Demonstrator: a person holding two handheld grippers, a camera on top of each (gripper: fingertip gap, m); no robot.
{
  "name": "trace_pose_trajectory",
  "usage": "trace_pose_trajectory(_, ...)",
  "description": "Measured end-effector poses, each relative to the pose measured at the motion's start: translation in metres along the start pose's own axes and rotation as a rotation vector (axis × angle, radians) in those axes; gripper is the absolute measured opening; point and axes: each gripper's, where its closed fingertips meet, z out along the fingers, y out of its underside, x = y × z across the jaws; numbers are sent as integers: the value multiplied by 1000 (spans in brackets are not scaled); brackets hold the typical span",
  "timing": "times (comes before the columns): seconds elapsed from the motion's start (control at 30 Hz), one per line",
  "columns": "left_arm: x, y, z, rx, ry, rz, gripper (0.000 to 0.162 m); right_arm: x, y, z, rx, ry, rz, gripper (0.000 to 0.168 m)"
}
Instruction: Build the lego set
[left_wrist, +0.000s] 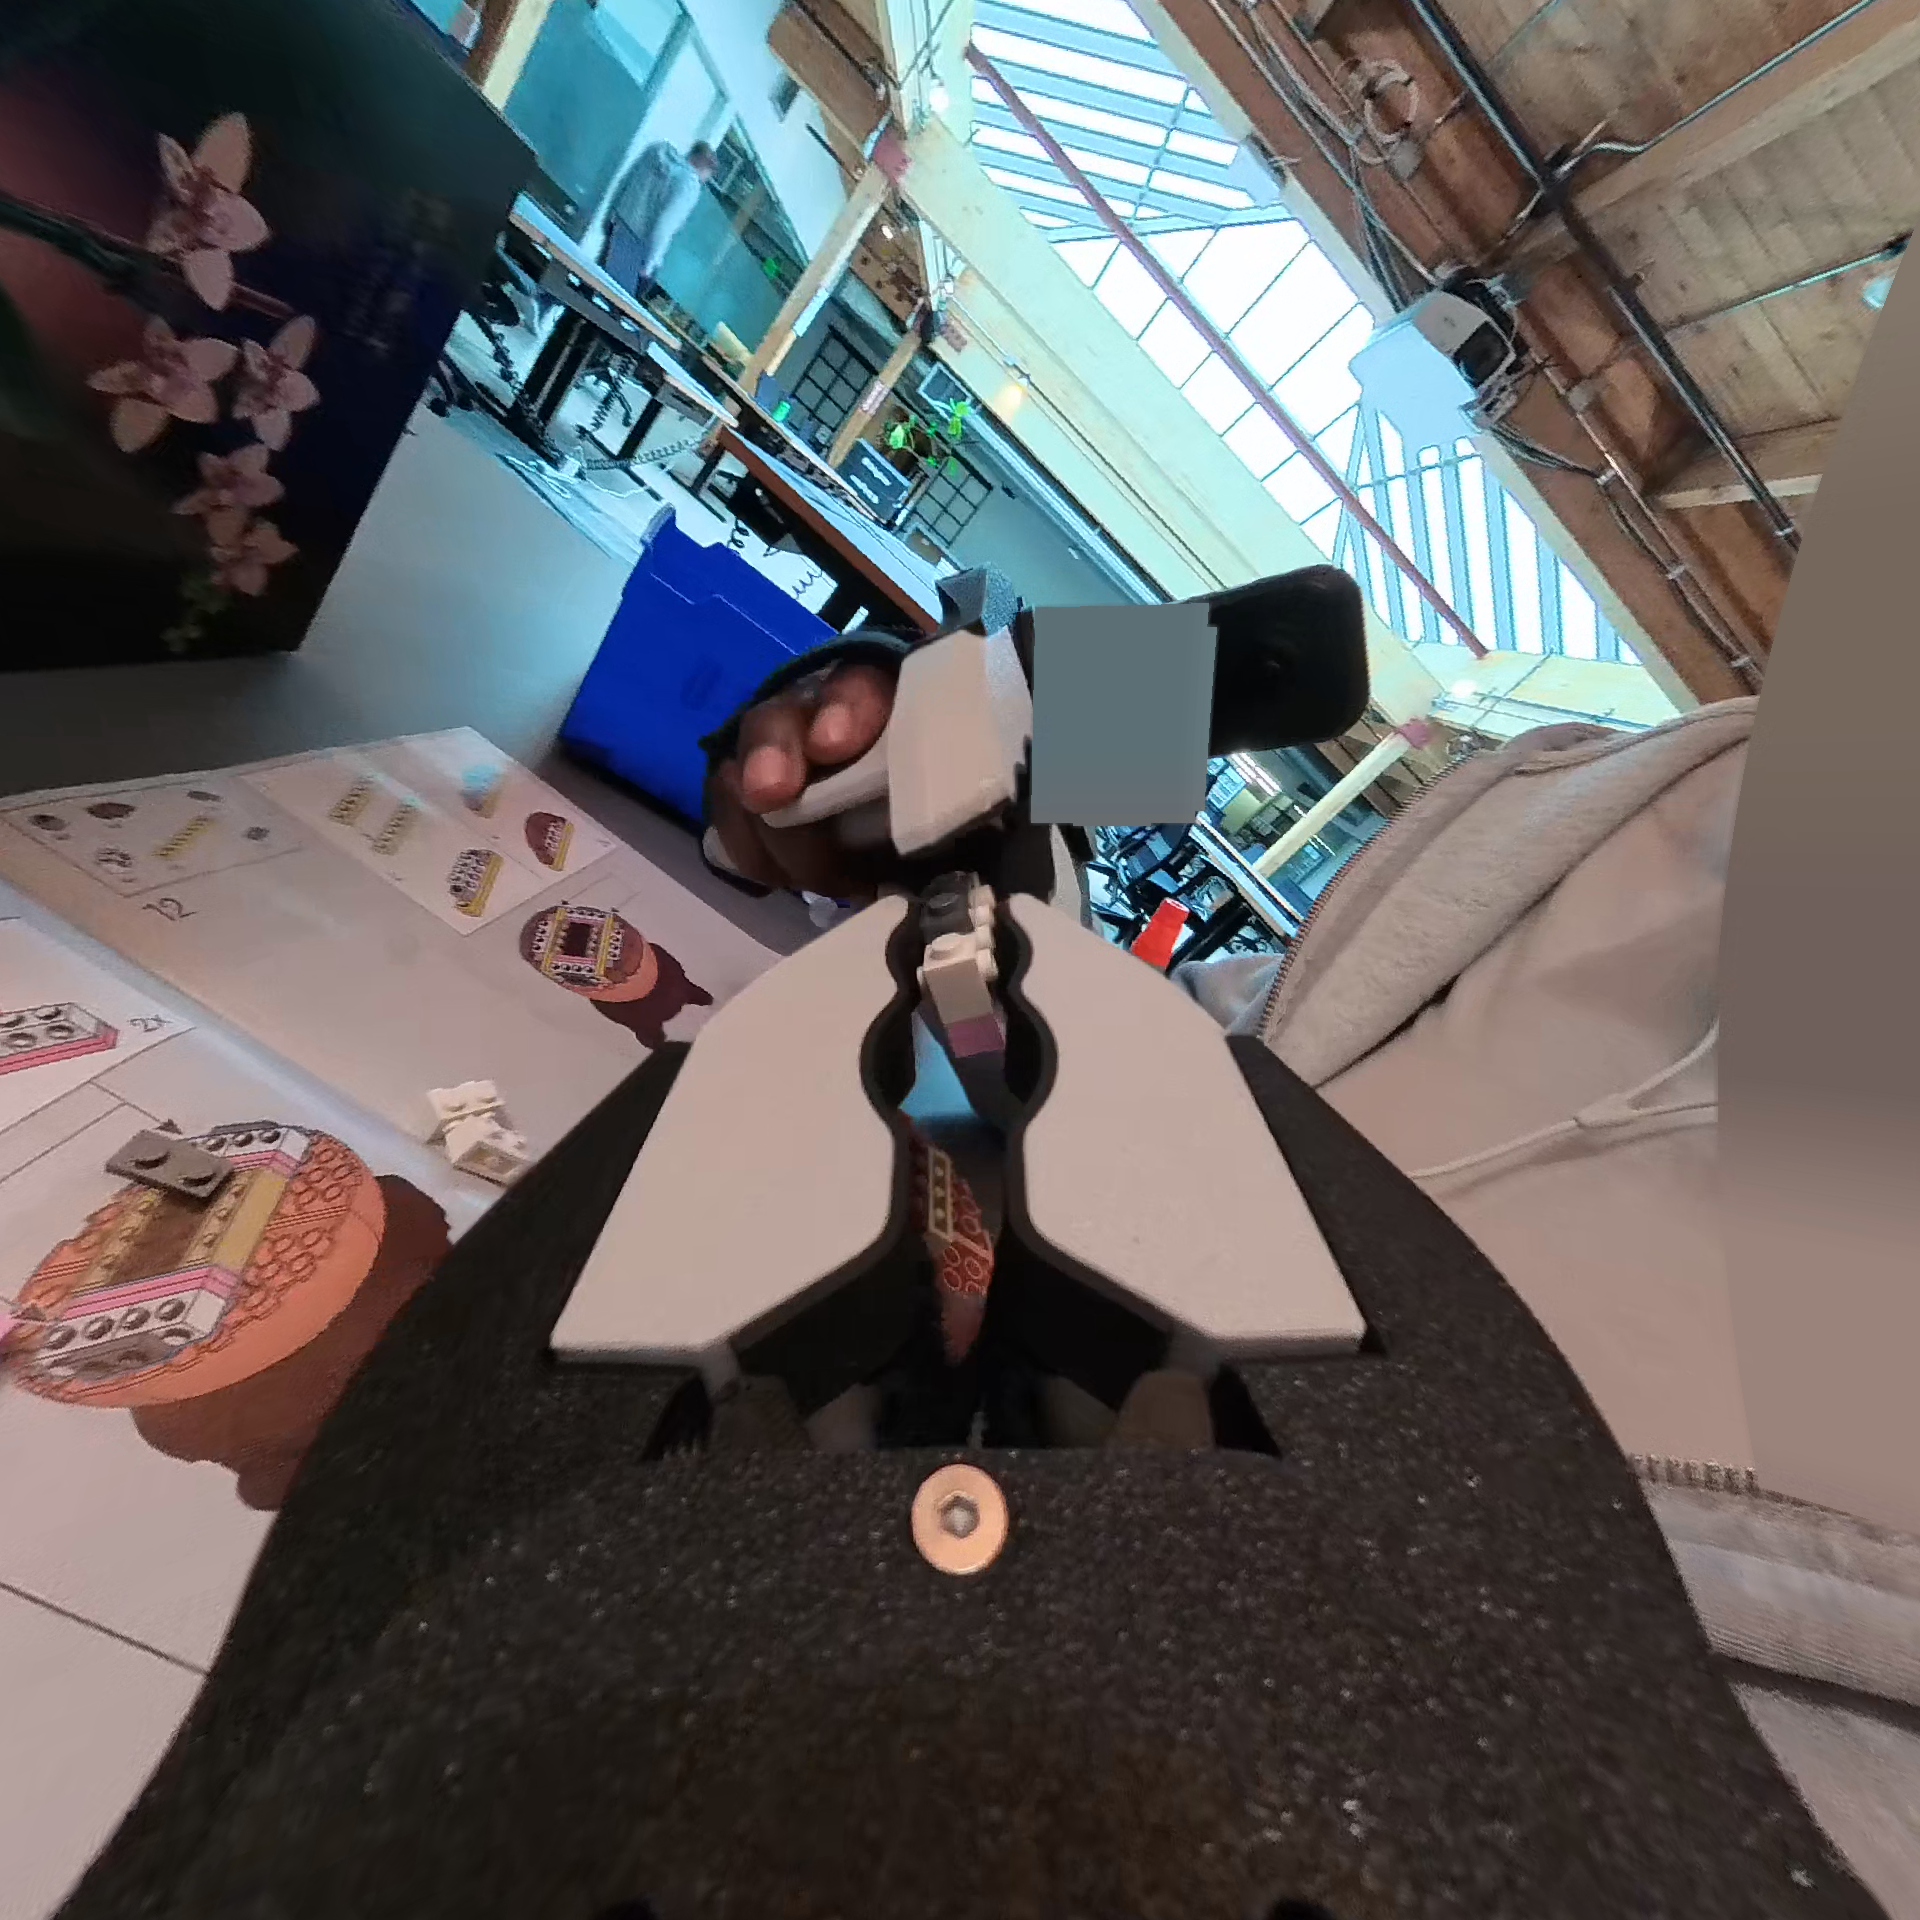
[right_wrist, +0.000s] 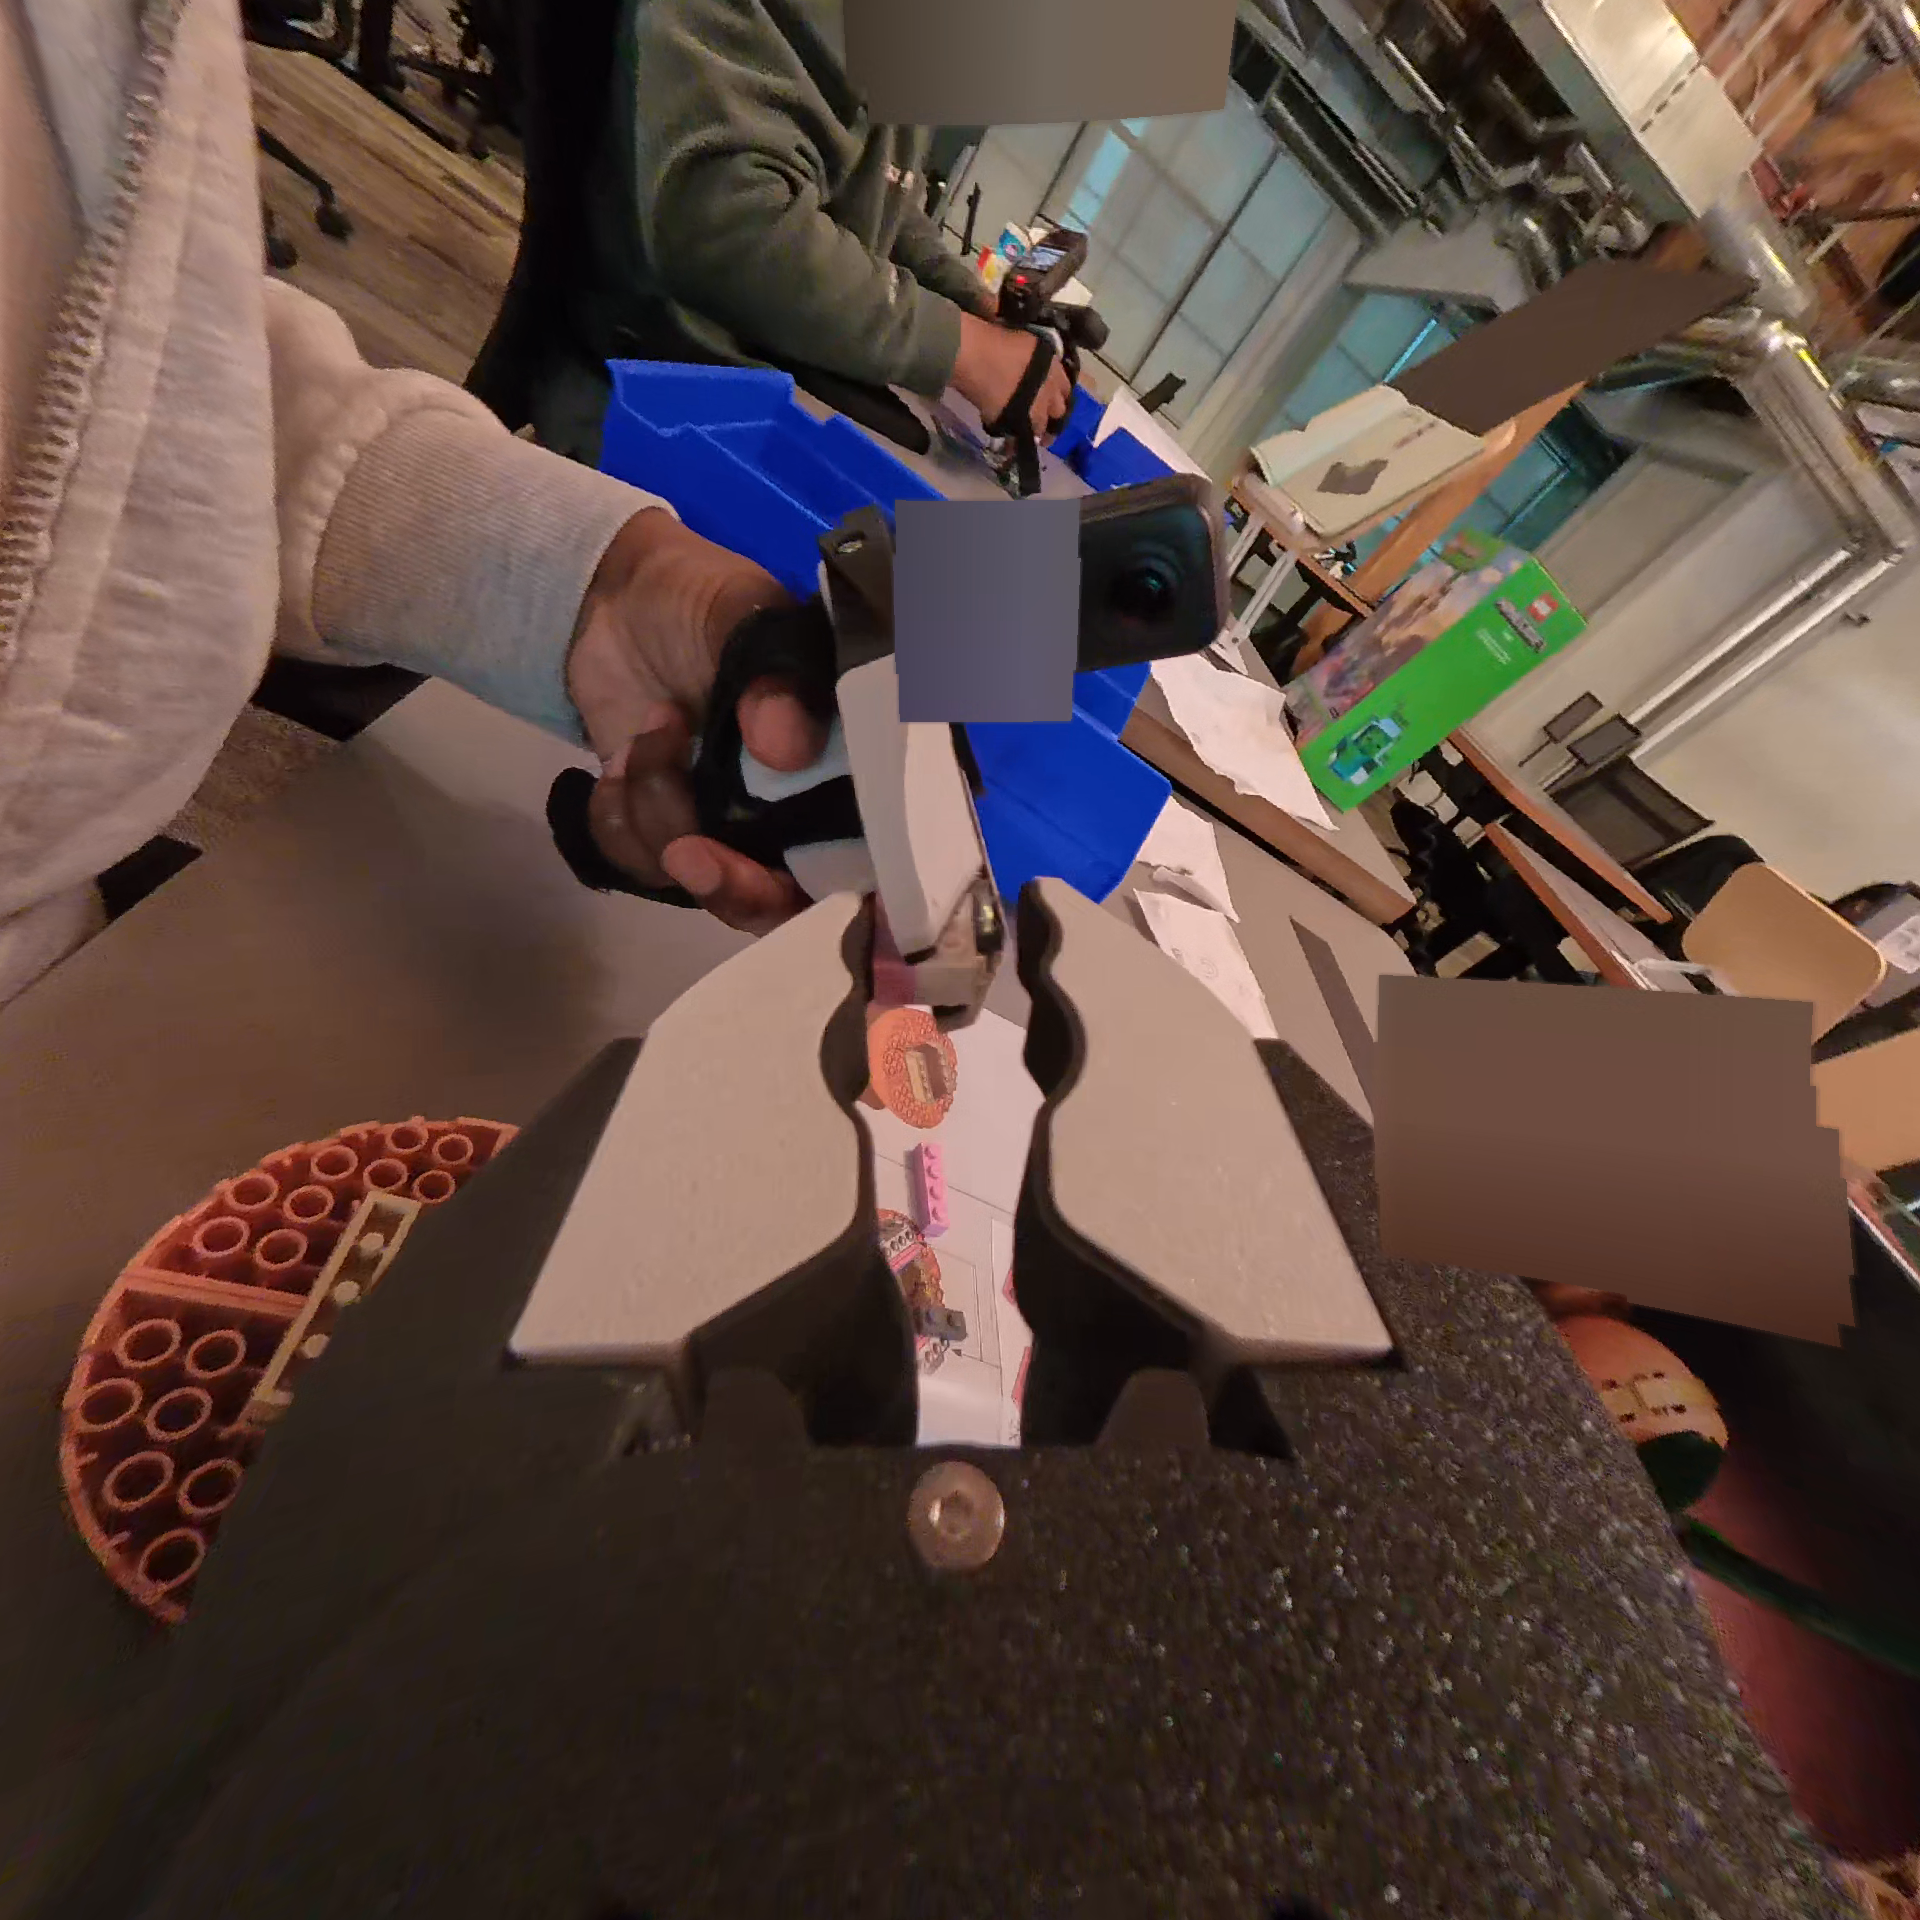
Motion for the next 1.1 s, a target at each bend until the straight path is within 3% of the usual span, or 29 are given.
trace_pose_trajectory(0.3,2,12,5,-85,19,30,13,-11,1,-7,5,-7,61,22)
trace_pose_trajectory(0.5,-2,11,6,-72,28,48,27,-8,5,-12,-1,51,104,22)
trace_pose_trajectory(0.57,-2,9,6,-58,44,33,26,-6,5,-13,1,65,121,22)
trace_pose_trajectory(0.63,0,8,5,-53,61,47,15,-6,5,-13,10,63,135,22)
trace_pose_trajectory(0.83,-10,16,2,-99,-14,116,15,-9,18,-17,-57,63,139,22)
trace_pose_trajectory(0.97,-28,24,-11,-175,-129,197,37,4,32,-32,-54,126,226,22)
trace_pose_trajectory(1.1,-38,17,-17,-156,-240,461,38,4,44,-31,-58,93,318,22)
